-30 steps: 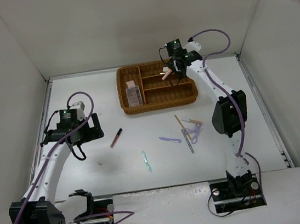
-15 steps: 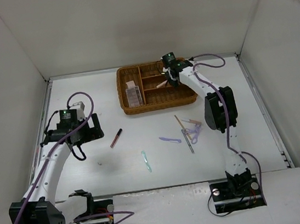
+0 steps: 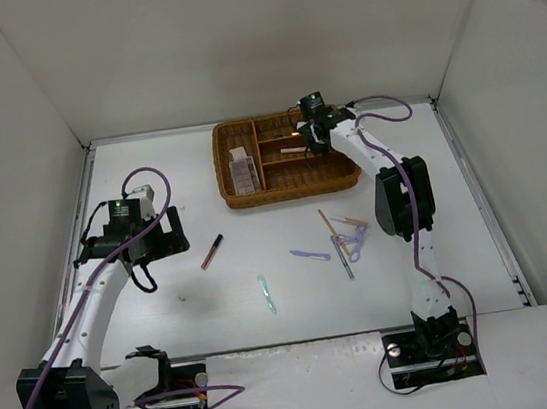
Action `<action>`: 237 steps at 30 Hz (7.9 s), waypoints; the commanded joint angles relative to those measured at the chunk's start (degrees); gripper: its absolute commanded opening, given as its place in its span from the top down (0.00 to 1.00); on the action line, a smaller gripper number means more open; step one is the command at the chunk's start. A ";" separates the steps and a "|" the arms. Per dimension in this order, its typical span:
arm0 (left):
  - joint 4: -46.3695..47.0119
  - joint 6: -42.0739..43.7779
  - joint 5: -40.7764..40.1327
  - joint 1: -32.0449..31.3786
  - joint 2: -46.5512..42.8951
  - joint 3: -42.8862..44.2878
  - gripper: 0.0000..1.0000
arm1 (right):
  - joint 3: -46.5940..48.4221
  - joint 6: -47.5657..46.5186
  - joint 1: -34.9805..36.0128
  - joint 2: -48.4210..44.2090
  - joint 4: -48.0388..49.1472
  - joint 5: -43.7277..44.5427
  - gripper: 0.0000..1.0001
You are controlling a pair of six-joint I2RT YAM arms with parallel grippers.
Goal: Organize the makeup
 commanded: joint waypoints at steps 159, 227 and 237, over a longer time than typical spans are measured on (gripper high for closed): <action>42.00 -48.75 -21.56 -29.83 40.39 39.88 0.48 | -60.09 -67.78 2.51 -78.77 -10.80 -9.00 0.48; 6.83 -2.02 -14.61 -5.31 -5.77 2.07 0.03 | -30.57 -32.29 7.79 -41.58 1.95 -6.55 1.00; 6.83 -1.93 -16.46 -5.31 -11.23 -1.09 0.03 | -14.57 -9.18 4.45 -23.14 2.92 0.75 0.98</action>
